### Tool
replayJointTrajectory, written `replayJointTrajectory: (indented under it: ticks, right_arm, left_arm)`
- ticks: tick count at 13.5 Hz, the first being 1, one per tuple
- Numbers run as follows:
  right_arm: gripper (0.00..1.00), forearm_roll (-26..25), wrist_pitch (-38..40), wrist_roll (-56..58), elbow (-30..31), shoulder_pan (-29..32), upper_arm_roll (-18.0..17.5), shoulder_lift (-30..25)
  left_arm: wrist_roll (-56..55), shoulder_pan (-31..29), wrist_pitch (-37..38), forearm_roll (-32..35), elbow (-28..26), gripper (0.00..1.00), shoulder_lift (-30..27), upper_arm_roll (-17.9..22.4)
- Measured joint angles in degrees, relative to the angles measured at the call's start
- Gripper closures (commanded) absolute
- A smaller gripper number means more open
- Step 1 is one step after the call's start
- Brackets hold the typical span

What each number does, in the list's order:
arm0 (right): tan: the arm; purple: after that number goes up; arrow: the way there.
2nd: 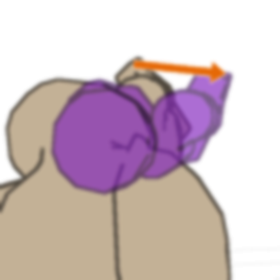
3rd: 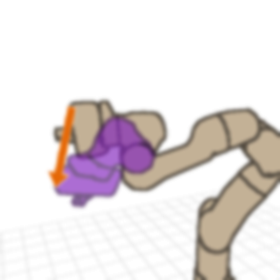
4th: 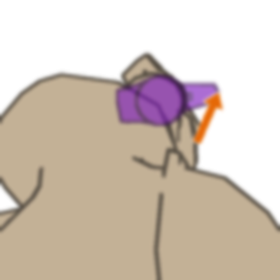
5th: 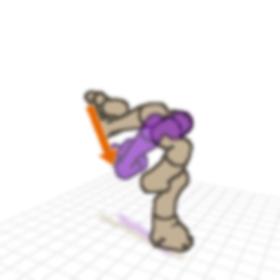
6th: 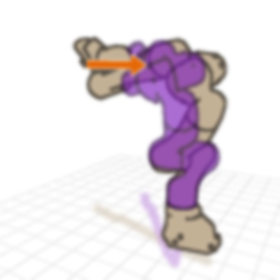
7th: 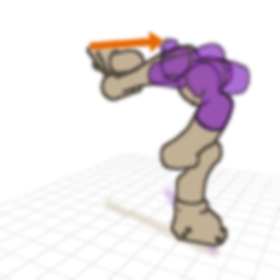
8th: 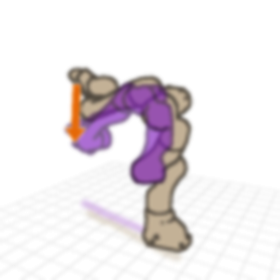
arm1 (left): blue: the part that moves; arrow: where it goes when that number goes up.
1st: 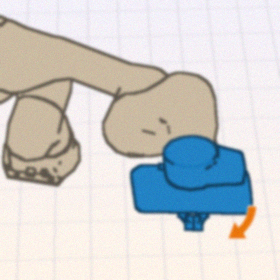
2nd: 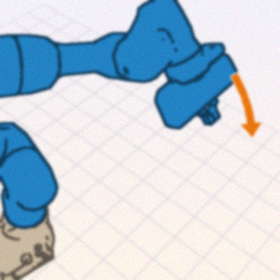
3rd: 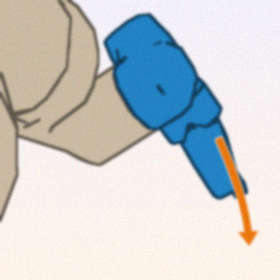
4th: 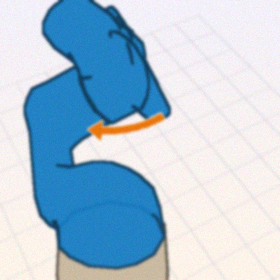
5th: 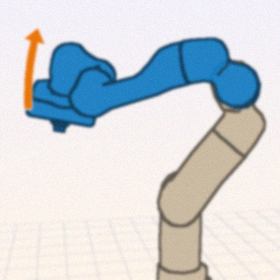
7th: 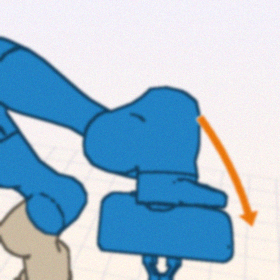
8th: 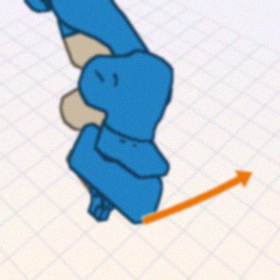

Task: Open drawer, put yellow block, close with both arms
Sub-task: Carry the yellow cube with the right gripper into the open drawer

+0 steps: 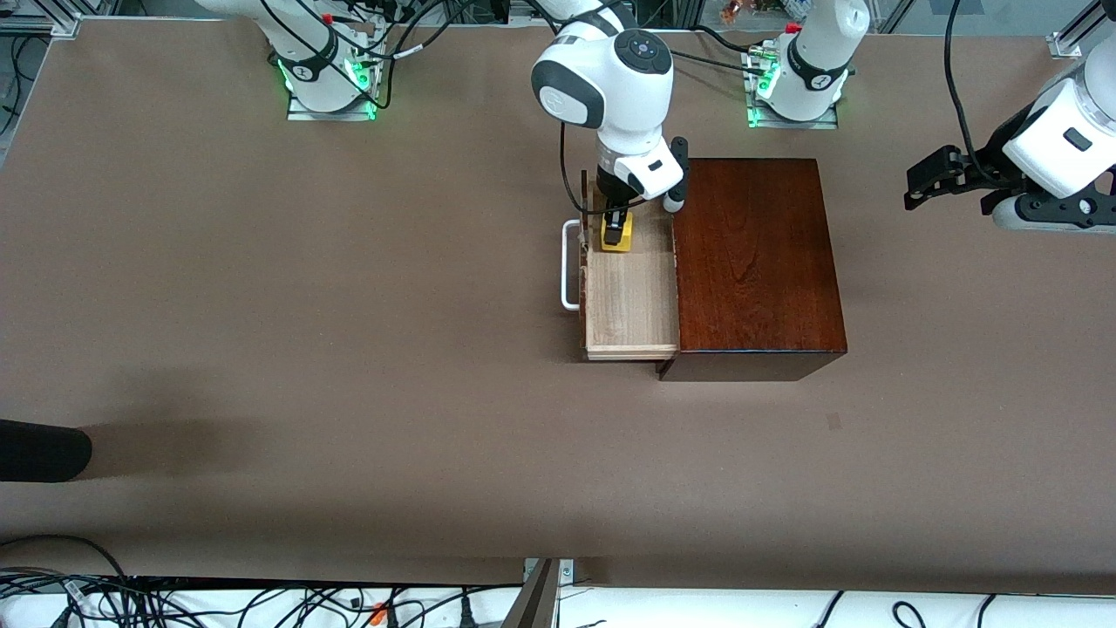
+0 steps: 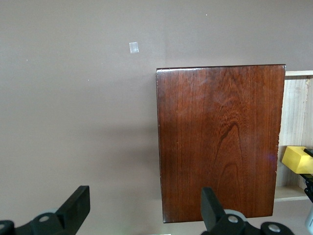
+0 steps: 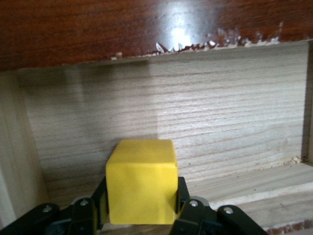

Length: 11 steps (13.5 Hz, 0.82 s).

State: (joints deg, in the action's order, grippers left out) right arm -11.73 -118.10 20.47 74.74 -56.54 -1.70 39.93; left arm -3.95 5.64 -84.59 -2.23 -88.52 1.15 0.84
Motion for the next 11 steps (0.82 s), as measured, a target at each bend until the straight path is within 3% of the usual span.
replayJointTrajectory:
  ticks: [11]
  right_arm:
    - [0.61,-1.22,-3.26,9.4,-0.02,0.51,1.21,1.75]
  left_arm:
    - [0.0,0.0,-0.06,0.01,0.04,0.0,0.0,0.39]
